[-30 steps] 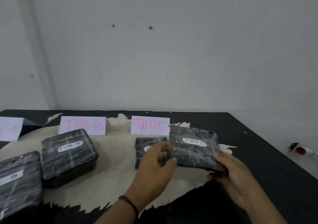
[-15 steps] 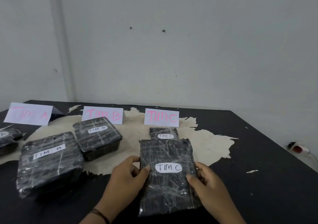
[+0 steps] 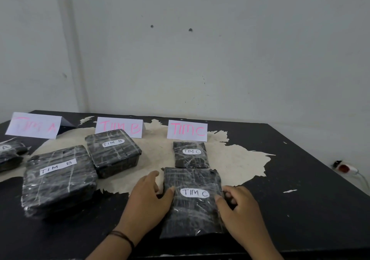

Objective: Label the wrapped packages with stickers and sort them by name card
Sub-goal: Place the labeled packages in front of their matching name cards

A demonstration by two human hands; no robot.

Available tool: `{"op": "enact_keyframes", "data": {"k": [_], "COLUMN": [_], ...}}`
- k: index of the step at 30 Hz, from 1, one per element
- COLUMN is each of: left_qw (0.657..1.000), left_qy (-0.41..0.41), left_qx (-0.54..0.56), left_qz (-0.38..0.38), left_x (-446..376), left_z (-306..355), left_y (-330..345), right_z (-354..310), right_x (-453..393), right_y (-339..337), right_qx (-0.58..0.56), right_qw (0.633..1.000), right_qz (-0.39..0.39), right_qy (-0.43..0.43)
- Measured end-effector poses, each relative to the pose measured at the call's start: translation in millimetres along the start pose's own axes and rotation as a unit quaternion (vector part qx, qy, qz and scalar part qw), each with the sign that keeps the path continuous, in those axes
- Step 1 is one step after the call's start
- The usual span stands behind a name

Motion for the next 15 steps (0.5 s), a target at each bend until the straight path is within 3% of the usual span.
{"op": "enact_keyframes", "data": {"k": [8, 15], "left_qw": [0.999, 0.999], "left_qy": [0.034, 0.028], "left_qx": [-0.002, -0.023], "left_qz": [-0.016, -0.022], "left_x": [-1.7, -0.8], "left_z": [1.4, 7.0], "left_y": [1.2, -0.9], "right_z": [2.0, 5.5], "right_x": [-4.0, -9.2], "right_y": [3.5, 1.2], "right_qx": [0.013, 0.001], "right_qw": [0.999, 1.000], "right_qz": [-0.007, -0.010], "right_qy": [-0.043, -0.005]}}
Point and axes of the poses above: each hand's wrist, its own x-axis away from the middle knuckle, its own y-axis out of the palm, z = x × y, the point moved 3 cm from there along -x, towards the middle knuckle, and after that the axes turned 3 degrees about y, right-handed, at the moved point
